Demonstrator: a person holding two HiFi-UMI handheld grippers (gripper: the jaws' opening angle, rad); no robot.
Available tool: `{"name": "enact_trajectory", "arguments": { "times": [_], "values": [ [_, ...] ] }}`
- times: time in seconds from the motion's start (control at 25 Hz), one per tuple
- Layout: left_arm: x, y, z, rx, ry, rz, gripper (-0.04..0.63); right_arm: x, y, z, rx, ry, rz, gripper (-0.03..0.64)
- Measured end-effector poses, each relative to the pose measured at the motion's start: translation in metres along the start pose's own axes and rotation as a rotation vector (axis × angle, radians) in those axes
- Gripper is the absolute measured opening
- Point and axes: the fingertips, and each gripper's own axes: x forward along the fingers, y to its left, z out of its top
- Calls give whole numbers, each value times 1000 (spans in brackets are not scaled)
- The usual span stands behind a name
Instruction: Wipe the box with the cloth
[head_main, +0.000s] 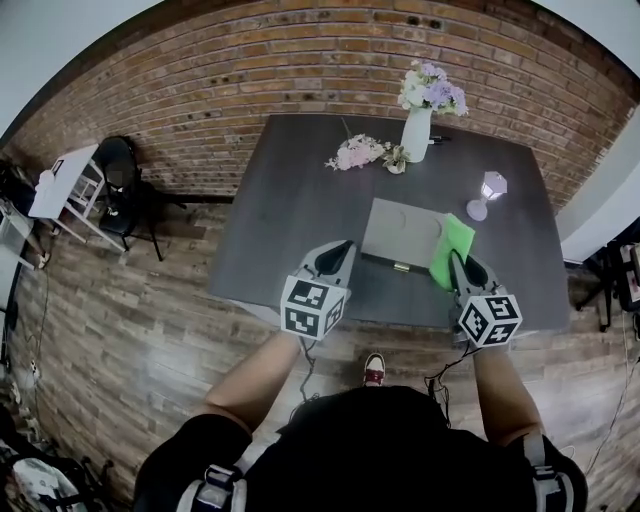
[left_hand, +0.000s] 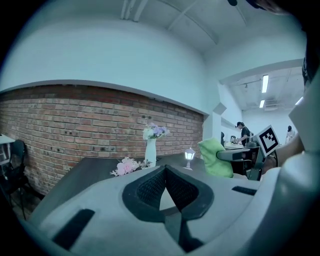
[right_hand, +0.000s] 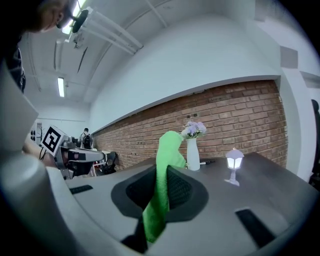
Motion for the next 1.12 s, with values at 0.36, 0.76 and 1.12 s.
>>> {"name": "enact_trajectory", "arguments": {
  "times": [0.36, 0.76, 1.12],
  "values": [
    [43, 9, 34, 41, -27, 51, 8, 43, -31, 29, -34, -16, 84, 38],
    [68, 25, 44, 47, -20, 76, 8, 81, -36, 39, -43, -18, 148, 38],
    [85, 59, 33, -14, -25, 36, 8, 109, -12, 42, -62, 19, 156, 37]
  ]
}}
